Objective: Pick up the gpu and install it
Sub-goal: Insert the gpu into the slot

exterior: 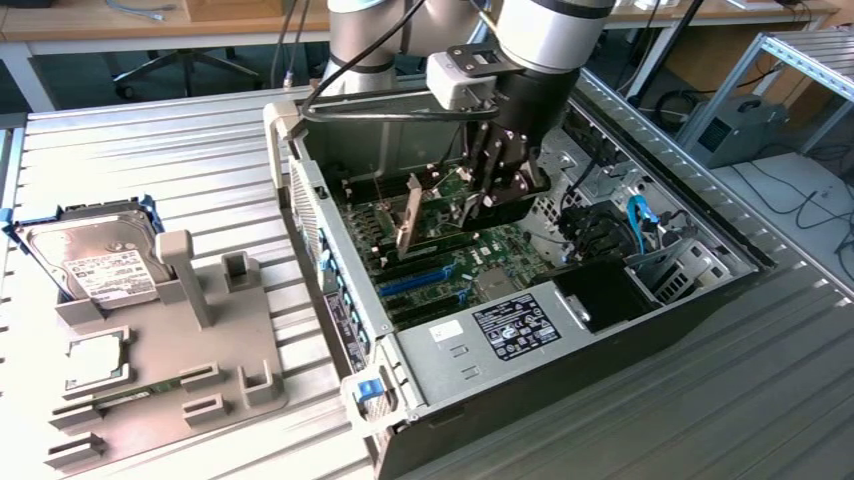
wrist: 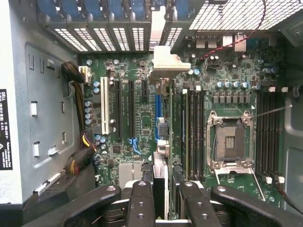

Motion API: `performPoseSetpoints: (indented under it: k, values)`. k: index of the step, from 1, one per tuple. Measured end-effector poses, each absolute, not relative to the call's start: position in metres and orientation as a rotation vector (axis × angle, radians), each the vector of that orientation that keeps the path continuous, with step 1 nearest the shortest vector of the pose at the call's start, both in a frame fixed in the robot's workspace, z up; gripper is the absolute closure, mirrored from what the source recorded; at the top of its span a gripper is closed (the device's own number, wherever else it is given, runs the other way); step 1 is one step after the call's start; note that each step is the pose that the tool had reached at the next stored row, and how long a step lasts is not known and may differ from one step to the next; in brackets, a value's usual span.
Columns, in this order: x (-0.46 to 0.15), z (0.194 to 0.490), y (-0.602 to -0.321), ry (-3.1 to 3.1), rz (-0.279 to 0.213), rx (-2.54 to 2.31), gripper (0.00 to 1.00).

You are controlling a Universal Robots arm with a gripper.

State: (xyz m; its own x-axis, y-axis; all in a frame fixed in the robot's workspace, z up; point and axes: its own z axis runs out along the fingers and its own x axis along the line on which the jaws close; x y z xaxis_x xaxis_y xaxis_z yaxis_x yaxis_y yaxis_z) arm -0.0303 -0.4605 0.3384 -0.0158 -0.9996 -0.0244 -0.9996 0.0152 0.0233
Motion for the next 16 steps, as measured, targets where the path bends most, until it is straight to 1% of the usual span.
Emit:
performPoseSetpoints:
  k: [5,16]
  values:
    - [-0.048,0.335,-0.462,2.237,0.053,-2.203,0.74]
    - [-0.048,0.325,-0.462,2.238,0.053,-2.203,0.74]
